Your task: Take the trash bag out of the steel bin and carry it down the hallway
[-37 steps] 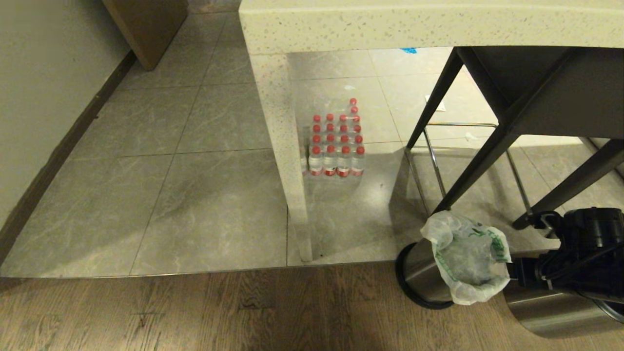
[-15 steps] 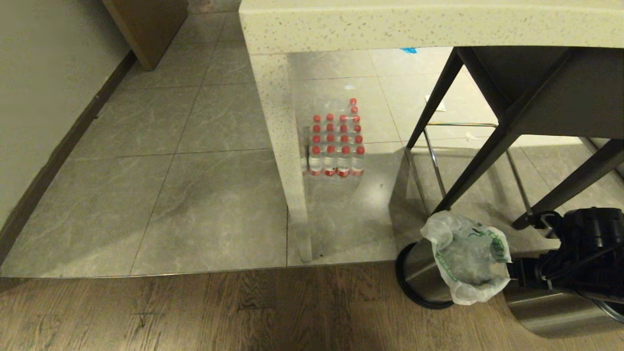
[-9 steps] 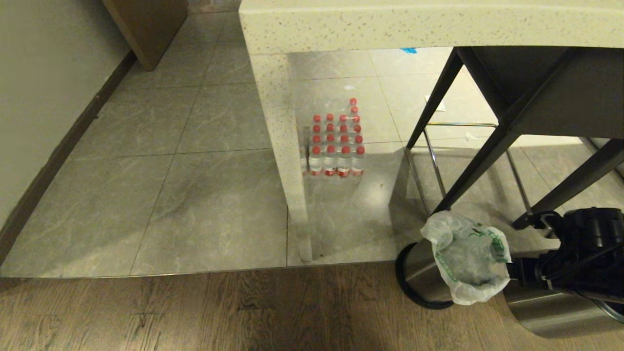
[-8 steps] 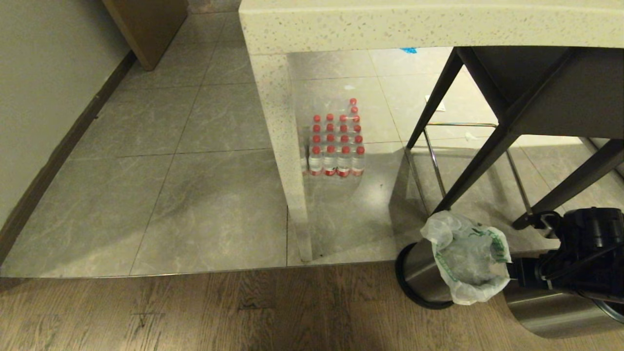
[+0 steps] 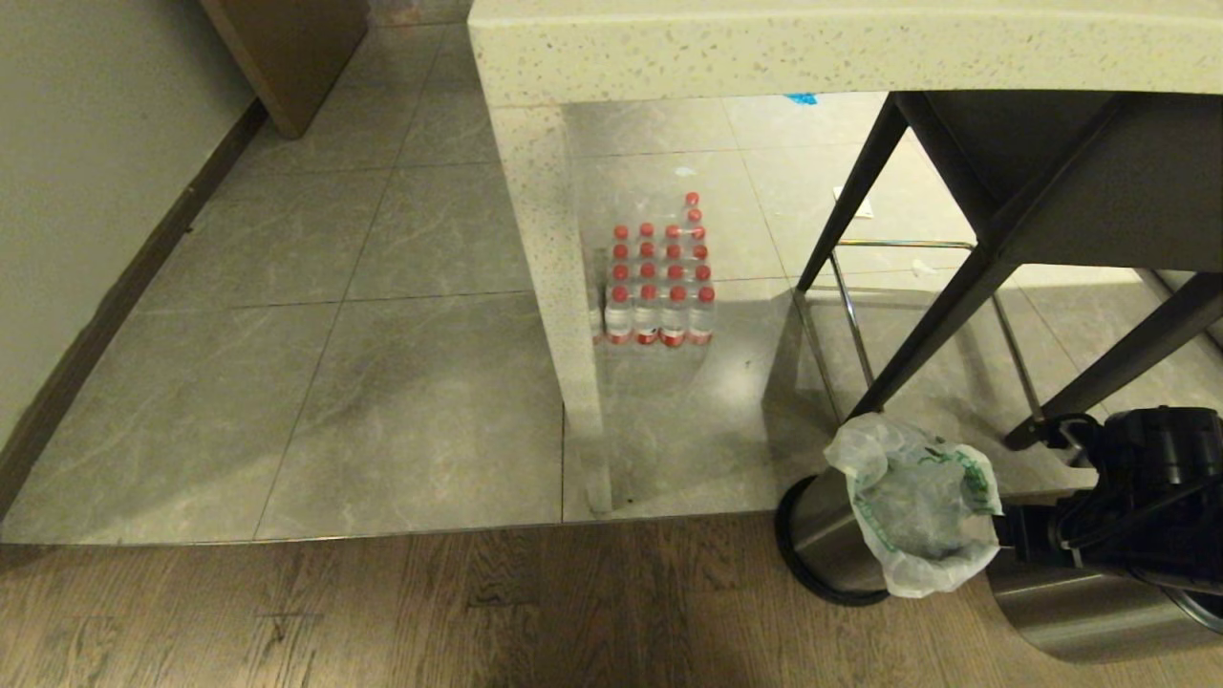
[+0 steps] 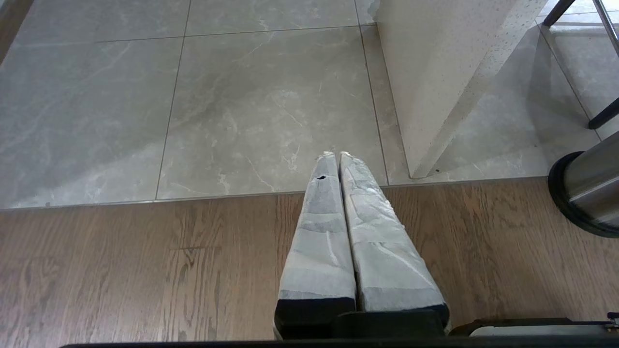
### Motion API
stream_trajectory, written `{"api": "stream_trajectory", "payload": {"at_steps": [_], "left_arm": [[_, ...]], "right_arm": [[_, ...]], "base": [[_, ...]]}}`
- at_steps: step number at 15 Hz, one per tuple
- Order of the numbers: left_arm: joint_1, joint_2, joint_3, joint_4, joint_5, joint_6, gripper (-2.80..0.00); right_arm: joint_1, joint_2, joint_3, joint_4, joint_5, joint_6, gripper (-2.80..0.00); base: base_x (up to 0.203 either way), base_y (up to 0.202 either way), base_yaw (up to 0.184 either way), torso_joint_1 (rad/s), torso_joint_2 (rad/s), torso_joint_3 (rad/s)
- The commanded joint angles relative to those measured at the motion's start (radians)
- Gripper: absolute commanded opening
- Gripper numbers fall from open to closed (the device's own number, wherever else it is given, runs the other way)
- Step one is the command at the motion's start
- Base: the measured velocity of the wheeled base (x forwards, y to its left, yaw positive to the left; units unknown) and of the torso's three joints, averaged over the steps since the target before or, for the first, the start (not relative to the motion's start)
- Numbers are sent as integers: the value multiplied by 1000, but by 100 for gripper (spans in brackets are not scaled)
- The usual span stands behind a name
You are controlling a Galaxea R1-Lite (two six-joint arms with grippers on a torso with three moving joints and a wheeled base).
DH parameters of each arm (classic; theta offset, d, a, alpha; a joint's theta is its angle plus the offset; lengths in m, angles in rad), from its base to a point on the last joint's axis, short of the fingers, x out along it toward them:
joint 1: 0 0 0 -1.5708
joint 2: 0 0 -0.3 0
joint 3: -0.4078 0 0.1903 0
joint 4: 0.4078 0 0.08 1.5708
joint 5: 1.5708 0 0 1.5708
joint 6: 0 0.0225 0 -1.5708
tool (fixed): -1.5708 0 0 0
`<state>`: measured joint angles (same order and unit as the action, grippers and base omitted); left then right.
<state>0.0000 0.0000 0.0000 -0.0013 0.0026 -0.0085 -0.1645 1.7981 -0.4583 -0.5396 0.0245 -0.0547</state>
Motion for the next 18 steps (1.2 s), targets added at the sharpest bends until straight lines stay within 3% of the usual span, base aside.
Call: {"api": "stream_trajectory", "payload": {"at_steps": [1,18], "left_arm": [[0,-2,2,0,1,-1,-280],[0,-1,1,0,1,-1,-280]], "right_arm": [[166,-1798,402,668,-40,82,0],[166,-1798,402,668,-40,82,0]], "base": [[0,0,0,0,0,0],[0,0,0,0,0,0]]}}
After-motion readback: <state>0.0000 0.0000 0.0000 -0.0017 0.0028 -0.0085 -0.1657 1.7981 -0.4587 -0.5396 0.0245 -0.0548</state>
